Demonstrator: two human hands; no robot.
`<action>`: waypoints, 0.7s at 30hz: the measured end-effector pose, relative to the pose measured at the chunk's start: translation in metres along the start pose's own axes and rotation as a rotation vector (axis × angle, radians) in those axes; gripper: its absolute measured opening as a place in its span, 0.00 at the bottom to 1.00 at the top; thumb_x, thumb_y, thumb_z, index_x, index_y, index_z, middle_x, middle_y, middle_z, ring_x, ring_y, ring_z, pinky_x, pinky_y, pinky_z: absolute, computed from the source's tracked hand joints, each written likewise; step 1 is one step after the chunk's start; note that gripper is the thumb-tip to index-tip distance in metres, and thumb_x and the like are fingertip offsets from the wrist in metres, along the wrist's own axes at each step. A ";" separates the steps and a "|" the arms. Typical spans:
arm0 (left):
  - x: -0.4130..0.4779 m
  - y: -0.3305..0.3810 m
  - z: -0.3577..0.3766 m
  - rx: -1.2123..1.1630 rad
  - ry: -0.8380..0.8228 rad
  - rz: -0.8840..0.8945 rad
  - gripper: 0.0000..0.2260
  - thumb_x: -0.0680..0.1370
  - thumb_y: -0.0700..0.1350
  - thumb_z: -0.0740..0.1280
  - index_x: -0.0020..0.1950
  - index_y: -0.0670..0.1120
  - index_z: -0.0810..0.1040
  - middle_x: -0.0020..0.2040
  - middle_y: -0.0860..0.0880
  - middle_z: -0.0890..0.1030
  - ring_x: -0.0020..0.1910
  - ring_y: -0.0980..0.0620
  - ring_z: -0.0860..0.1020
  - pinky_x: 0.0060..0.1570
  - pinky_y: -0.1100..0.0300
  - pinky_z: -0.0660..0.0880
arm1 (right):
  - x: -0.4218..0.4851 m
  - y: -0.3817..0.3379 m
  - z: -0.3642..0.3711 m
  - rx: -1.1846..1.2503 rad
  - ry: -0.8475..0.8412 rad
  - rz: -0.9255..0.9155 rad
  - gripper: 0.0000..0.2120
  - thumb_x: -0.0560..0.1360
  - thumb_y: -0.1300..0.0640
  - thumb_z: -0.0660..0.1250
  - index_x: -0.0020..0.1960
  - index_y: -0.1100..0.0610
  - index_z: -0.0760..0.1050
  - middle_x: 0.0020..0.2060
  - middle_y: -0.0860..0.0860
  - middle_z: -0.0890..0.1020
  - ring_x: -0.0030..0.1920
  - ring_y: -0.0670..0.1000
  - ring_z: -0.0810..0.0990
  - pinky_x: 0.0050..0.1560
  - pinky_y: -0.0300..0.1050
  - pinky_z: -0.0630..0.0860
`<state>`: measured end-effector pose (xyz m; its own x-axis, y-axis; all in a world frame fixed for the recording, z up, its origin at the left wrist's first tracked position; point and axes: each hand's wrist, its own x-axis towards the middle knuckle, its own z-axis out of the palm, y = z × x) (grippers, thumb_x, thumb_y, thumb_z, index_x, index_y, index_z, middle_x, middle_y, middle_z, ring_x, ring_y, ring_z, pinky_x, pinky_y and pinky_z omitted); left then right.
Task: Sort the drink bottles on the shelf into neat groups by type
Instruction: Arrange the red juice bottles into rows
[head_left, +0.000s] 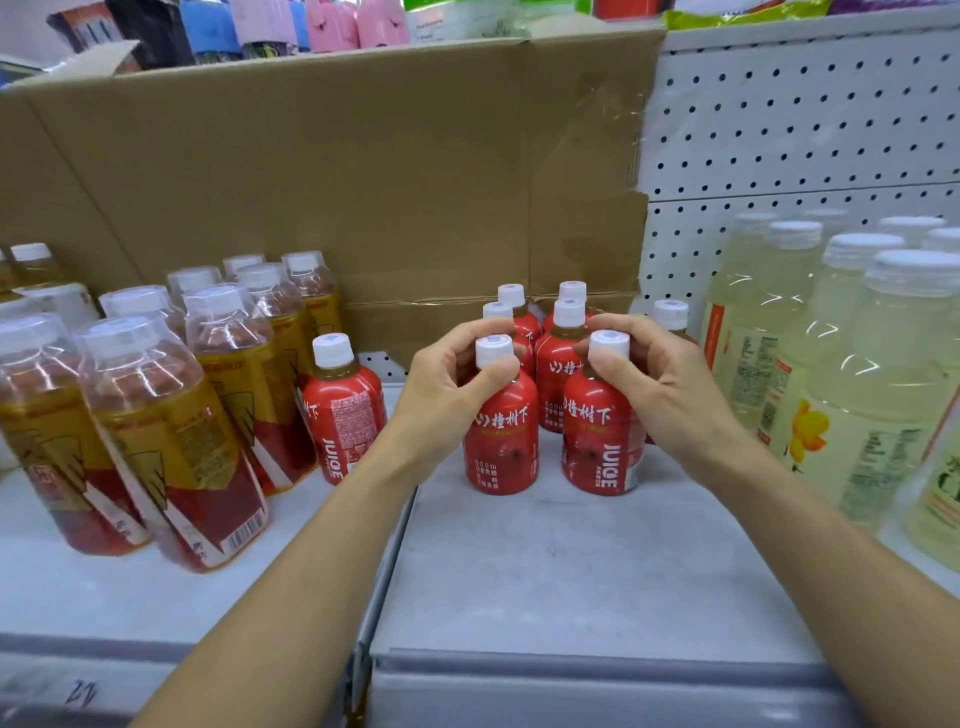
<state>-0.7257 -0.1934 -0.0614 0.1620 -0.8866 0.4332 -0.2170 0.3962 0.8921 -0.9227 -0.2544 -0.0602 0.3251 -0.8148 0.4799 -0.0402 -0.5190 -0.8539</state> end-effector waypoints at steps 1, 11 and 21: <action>0.000 0.000 0.000 0.001 0.007 0.010 0.14 0.78 0.40 0.69 0.63 0.52 0.78 0.55 0.48 0.85 0.55 0.51 0.83 0.51 0.57 0.81 | -0.001 0.000 0.000 0.013 0.006 -0.002 0.12 0.78 0.57 0.68 0.60 0.49 0.76 0.53 0.48 0.84 0.52 0.46 0.83 0.55 0.49 0.81; -0.001 -0.003 0.001 0.005 0.000 0.020 0.15 0.78 0.44 0.69 0.63 0.54 0.77 0.57 0.48 0.84 0.58 0.50 0.82 0.54 0.53 0.81 | 0.000 0.004 0.002 0.072 0.014 -0.036 0.12 0.75 0.58 0.72 0.56 0.47 0.77 0.50 0.47 0.84 0.51 0.46 0.84 0.49 0.41 0.81; -0.003 -0.005 0.003 0.047 0.049 0.017 0.14 0.78 0.46 0.70 0.63 0.54 0.76 0.59 0.50 0.82 0.58 0.52 0.81 0.53 0.55 0.81 | -0.003 0.005 0.010 -0.117 0.103 0.007 0.21 0.68 0.48 0.77 0.55 0.51 0.70 0.49 0.45 0.80 0.48 0.43 0.80 0.47 0.38 0.78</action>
<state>-0.7280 -0.1932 -0.0678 0.2049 -0.8666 0.4550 -0.2645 0.3985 0.8782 -0.9147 -0.2523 -0.0680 0.2260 -0.8378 0.4971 -0.1540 -0.5346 -0.8310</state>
